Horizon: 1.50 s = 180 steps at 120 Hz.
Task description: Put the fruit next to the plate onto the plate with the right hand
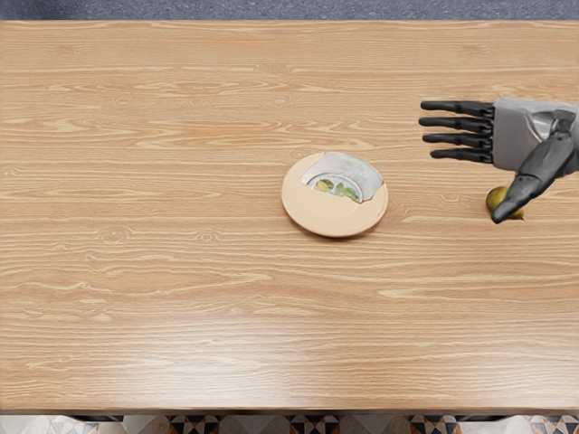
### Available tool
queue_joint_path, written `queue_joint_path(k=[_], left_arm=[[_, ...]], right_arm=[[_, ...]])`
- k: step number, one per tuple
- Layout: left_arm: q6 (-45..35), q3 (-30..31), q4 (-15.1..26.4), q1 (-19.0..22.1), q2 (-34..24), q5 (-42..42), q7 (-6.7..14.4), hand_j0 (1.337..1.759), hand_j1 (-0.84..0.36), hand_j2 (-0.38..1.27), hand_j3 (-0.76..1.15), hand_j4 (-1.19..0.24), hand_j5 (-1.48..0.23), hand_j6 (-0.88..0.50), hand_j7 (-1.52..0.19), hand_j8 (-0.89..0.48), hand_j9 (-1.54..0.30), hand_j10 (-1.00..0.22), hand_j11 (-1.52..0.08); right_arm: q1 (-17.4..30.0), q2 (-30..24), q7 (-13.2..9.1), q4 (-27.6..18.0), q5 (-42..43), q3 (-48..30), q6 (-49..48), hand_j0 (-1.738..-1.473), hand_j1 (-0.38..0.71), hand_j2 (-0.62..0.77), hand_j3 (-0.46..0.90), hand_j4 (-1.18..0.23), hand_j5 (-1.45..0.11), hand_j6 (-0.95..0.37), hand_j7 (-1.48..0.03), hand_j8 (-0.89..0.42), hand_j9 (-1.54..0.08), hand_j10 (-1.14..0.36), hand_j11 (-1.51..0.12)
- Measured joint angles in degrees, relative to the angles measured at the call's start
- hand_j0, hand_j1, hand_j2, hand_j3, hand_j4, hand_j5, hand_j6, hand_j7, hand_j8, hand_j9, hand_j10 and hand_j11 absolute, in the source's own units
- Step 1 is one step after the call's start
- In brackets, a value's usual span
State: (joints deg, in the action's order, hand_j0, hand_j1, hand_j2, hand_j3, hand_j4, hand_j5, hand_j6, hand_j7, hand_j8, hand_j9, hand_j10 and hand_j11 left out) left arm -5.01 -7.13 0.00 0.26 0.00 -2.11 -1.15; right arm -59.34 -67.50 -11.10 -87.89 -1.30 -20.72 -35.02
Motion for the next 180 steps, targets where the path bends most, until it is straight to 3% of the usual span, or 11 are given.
queue_joint_path(k=[20, 33, 50, 66, 80, 101, 141, 180], left_arm=[[0.0, 0.0, 0.0, 0.0, 0.0, 0.0, 0.0, 1.658, 0.35, 0.0, 0.0, 0.0, 0.0, 0.0, 0.0, 0.0, 0.0, 0.0, 0.0], [0.0, 0.0, 0.0, 0.0, 0.0, 0.0, 0.0, 1.658, 0.35, 0.0, 0.0, 0.0, 0.0, 0.0, 0.0, 0.0, 0.0, 0.0, 0.0], [0.0, 0.0, 0.0, 0.0, 0.0, 0.0, 0.0, 1.658, 0.35, 0.0, 0.0, 0.0, 0.0, 0.0, 0.0, 0.0, 0.0, 0.0, 0.0], [0.0, 0.0, 0.0, 0.0, 0.0, 0.0, 0.0, 1.658, 0.35, 0.0, 0.0, 0.0, 0.0, 0.0, 0.0, 0.0, 0.0, 0.0, 0.0], [0.0, 0.0, 0.0, 0.0, 0.0, 0.0, 0.0, 1.658, 0.35, 0.0, 0.0, 0.0, 0.0, 0.0, 0.0, 0.0, 0.0, 0.0, 0.0], [0.0, 0.0, 0.0, 0.0, 0.0, 0.0, 0.0, 1.658, 0.35, 0.0, 0.0, 0.0, 0.0, 0.0, 0.0, 0.0, 0.0, 0.0, 0.0], [0.0, 0.0, 0.0, 0.0, 0.0, 0.0, 0.0, 1.658, 0.35, 0.0, 0.0, 0.0, 0.0, 0.0, 0.0, 0.0, 0.0, 0.0, 0.0], [0.0, 0.0, 0.0, -0.1, 0.0, 0.0, 0.0, 1.658, 0.35, 0.0, 0.0, 0.0, 0.0, 0.0, 0.0, 0.0, 0.0, 0.0, 0.0]], right_arm=[[-0.3, 0.4, -1.2, -1.1, 3.2, -0.3, 0.0, -1.658, -0.35, 0.0, 0.0, 0.0, 0.0, 0.0, 0.0, 0.0, 0.0, 0.0, 0.0], [-2.7, 4.5, -9.8, -1.4, 6.6, -0.6, 2.7, -1.658, -0.35, 0.0, 0.0, 0.0, 0.0, 0.0, 0.0, 0.0, 0.0, 0.0, 0.0], [-5.9, 10.7, -18.1, -1.4, 21.0, -0.7, 15.9, -1.658, -0.35, 0.0, 0.0, 0.0, 0.0, 0.0, 0.0, 0.0, 0.0, 0.0, 0.0], [-5.5, 14.0, -22.3, -1.4, 32.4, -0.4, 27.8, -1.658, -0.35, 0.0, 0.0, 0.0, 0.0, 0.0, 0.0, 0.0, 0.0, 0.0, 0.0], [-2.9, 17.0, -23.4, -1.4, 44.5, -0.1, 37.5, -1.658, -0.35, 0.0, 0.0, 0.0, 0.0, -0.01, 0.0, 0.0, 0.0, 0.0, 0.0], [1.7, 17.7, -23.8, -1.0, 51.8, 0.0, 43.6, -1.658, -0.35, 0.0, 0.0, 0.0, 0.0, -0.01, 0.0, 0.0, 0.0, 0.0, 0.0], [6.0, 17.4, -23.9, -1.2, 54.7, 0.1, 45.2, -1.658, -0.3, -0.01, 0.0, -0.05, -0.06, -0.05, -0.06, -0.05, -0.06, -0.05, -0.06], [7.3, 16.6, -23.9, 0.1, 54.9, -0.5, 46.1, -1.658, -0.14, -0.03, 0.0, -0.18, -0.23, -0.19, -0.23, -0.18, -0.23, -0.18, -0.23]])
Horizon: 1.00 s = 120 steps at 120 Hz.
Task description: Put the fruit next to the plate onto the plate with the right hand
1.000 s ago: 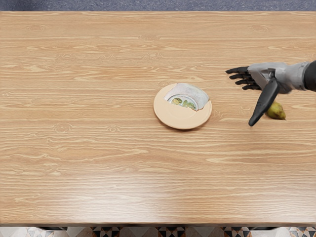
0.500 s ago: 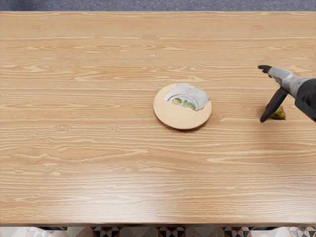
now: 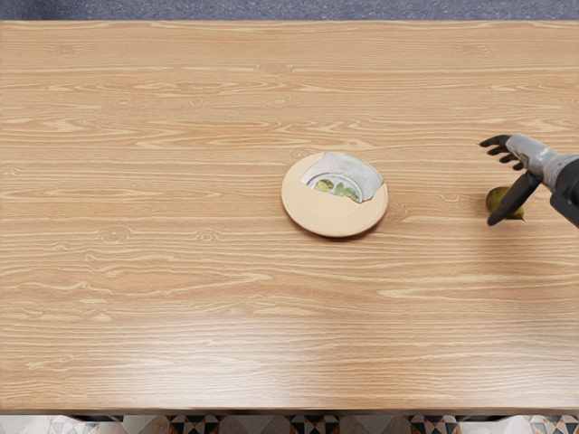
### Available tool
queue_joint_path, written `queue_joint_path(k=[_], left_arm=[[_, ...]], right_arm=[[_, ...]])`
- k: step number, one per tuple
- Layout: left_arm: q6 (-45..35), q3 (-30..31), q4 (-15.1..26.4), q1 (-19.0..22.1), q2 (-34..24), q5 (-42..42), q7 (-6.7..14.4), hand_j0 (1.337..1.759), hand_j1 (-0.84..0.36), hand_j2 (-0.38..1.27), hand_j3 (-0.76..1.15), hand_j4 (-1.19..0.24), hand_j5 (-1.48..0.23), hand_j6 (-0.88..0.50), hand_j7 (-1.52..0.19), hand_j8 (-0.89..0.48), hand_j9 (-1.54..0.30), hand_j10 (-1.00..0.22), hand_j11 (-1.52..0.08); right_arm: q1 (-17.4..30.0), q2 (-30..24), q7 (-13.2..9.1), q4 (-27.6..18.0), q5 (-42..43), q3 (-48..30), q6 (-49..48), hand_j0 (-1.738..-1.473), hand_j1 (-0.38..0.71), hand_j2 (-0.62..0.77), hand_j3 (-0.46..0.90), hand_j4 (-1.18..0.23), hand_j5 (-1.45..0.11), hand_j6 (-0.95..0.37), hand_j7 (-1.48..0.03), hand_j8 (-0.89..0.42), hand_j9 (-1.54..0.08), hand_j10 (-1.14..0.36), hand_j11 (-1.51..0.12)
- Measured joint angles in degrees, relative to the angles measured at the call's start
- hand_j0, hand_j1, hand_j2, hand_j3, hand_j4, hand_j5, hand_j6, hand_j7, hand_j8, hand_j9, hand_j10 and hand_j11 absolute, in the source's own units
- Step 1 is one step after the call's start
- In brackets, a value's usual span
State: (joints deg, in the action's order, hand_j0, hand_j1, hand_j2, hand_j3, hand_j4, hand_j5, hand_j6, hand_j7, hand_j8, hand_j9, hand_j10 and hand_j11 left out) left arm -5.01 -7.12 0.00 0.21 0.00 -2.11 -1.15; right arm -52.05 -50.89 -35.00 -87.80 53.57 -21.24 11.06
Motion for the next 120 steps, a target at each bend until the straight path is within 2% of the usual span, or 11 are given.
queue_joint_path(k=[19, 54, 120], left_arm=[[0.0, 0.0, 0.0, 0.0, 0.0, 0.0, 0.0, 1.658, 0.35, 0.0, 0.0, 0.0, 0.0, 0.0, 0.0, 0.0, 0.0, 0.0, 0.0], [0.0, 0.0, 0.0, 0.0, 0.0, 0.0, 0.0, 1.658, 0.35, 0.0, 0.0, 0.0, 0.0, 0.0, 0.0, 0.0, 0.0, 0.0, 0.0], [0.0, 0.0, 0.0, 0.0, 0.0, 0.0, 0.0, 1.658, 0.35, 0.0, 0.0, 0.0, 0.0, 0.0, 0.0, 0.0, 0.0, 0.0, 0.0]], right_arm=[[1.4, 0.7, 0.0, 1.5, 0.1, 0.3, 3.9, -1.658, -0.09, -0.04, 0.0, -0.22, -0.28, -0.22, -0.28, -0.22, -0.28, -0.22, -0.28], [3.8, 6.8, 0.0, 5.8, 0.3, 0.4, 10.4, -1.658, -0.04, -0.05, 0.0, -0.26, -0.34, -0.27, -0.34, -0.27, -0.34, -0.26, -0.34], [5.1, 7.7, 0.0, 8.2, 0.9, 0.5, 15.3, -1.658, -0.01, -0.05, 0.0, -0.29, -0.38, -0.29, -0.37, -0.29, -0.38, -0.29, -0.37]])
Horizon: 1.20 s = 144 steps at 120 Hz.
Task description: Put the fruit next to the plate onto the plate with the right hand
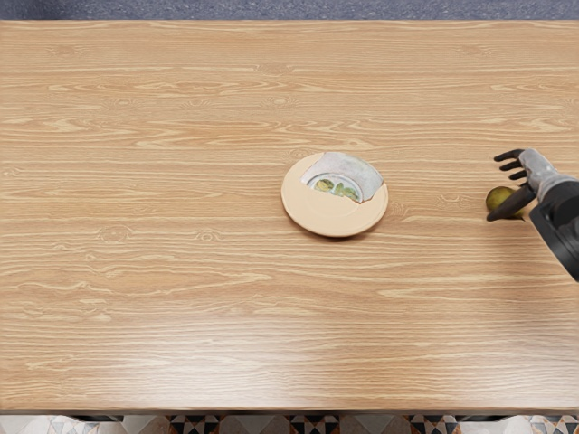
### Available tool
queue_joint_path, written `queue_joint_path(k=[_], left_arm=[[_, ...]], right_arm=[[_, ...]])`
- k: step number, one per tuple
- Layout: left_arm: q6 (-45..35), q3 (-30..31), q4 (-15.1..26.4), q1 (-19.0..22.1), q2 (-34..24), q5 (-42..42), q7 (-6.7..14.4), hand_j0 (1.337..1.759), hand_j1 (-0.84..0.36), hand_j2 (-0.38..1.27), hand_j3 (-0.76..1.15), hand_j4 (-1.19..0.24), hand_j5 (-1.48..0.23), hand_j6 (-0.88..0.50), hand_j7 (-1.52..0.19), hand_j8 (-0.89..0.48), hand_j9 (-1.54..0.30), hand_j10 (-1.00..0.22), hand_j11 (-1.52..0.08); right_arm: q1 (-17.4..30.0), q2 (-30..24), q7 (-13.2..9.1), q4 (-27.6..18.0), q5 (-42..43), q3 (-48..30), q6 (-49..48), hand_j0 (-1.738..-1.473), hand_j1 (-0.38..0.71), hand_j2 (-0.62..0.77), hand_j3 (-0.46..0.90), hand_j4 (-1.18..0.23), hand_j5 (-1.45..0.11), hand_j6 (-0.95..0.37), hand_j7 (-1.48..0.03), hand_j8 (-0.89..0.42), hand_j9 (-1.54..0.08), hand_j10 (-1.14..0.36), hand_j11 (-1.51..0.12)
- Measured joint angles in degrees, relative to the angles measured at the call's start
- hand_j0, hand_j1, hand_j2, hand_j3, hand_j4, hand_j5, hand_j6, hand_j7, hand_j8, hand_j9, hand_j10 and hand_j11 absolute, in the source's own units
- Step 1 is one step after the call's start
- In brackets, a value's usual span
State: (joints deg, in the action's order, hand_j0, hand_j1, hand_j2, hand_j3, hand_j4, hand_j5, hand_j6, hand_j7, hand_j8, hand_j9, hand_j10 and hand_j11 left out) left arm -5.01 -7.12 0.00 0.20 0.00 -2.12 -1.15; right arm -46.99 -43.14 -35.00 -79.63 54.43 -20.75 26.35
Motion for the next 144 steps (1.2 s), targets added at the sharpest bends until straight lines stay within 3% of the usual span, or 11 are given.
queue_joint_path(k=[62, 144], left_arm=[[0.0, 0.0, 0.0, 0.1, 0.0, 0.0, 0.0, 1.658, 0.35, 0.0, 0.0, 0.0, 0.0, 0.0, 0.0, 0.0, 0.0, 0.0, 0.0], [0.0, 0.0, 0.0, 0.0, 0.0, 0.0, 0.0, 1.658, 0.35, 0.0, 0.0, 0.0, 0.0, 0.0, 0.0, 0.0, 0.0, 0.0, 0.0]], right_arm=[[0.5, 4.5, 0.0, 5.3, 1.6, 0.1, 3.2, -1.658, 0.04, -0.06, 0.0, -0.33, -0.42, -0.33, -0.42, -0.33, -0.42, -0.33, -0.42], [1.5, 6.0, 0.0, 5.9, 2.6, 0.0, 3.3, -1.658, 0.09, -0.06, 0.0, -0.41, -0.46, -0.39, -0.49, -0.39, -0.46, -0.34, -0.49]])
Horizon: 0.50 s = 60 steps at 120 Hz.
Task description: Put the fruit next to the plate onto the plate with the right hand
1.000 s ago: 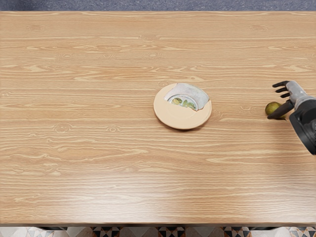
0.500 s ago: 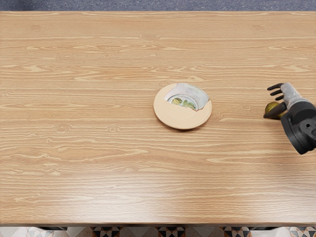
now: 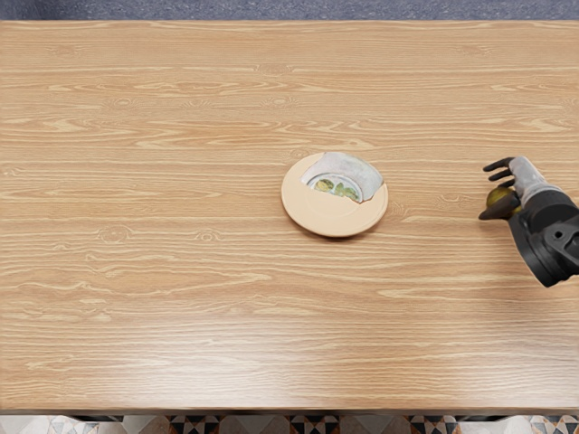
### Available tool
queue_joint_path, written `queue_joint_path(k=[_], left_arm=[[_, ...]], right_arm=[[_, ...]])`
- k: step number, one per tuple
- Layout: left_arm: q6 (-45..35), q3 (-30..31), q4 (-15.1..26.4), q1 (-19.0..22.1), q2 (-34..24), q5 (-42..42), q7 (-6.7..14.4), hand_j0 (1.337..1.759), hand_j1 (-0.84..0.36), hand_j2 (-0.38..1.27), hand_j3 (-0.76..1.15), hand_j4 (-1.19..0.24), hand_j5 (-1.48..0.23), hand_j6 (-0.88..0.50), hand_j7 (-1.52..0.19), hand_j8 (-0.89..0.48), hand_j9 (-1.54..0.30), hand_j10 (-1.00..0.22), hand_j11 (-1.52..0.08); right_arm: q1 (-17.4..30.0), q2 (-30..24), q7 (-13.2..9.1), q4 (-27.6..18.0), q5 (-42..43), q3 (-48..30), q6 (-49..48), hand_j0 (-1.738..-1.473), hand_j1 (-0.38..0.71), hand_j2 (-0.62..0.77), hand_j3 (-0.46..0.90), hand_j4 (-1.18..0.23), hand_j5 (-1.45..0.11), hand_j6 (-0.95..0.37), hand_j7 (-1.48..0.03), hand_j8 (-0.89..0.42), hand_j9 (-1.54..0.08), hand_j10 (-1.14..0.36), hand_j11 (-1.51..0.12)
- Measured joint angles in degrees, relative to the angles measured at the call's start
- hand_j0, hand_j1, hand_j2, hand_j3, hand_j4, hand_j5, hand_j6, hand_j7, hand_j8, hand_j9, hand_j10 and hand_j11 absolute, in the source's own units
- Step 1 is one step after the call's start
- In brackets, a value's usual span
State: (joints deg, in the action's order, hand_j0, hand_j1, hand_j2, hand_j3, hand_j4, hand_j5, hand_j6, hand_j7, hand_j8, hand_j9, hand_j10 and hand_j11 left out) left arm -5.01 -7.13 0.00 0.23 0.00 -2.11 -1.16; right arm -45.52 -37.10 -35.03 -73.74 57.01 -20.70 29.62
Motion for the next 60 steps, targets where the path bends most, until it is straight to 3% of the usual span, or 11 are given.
queue_joint_path(k=[23, 60], left_arm=[[0.0, 0.0, 0.0, 0.0, 0.0, 0.0, 0.0, 1.658, 0.35, 0.0, 0.0, 0.0, 0.0, 0.0, 0.0, 0.0, 0.0, 0.0, 0.0], [0.0, 0.0, 0.0, 0.0, 0.0, 0.0, 0.0, 1.658, 0.35, 0.0, 0.0, 0.0, 0.0, 0.0, 0.0, 0.0, 0.0, 0.0, 0.0]], right_arm=[[0.2, -0.1, 0.0, 0.0, -0.2, 0.0, 0.0, -1.658, 0.12, -0.07, 0.0, -0.42, -0.49, -0.41, -0.52, -0.36, -0.5, -0.32, -0.52], [0.2, 0.2, 0.0, 0.0, -0.9, -0.1, 0.1, -1.657, 0.25, -0.04, 0.0, -0.54, -0.66, -0.53, -0.67, -0.41, -0.66, -0.37, -0.68]])
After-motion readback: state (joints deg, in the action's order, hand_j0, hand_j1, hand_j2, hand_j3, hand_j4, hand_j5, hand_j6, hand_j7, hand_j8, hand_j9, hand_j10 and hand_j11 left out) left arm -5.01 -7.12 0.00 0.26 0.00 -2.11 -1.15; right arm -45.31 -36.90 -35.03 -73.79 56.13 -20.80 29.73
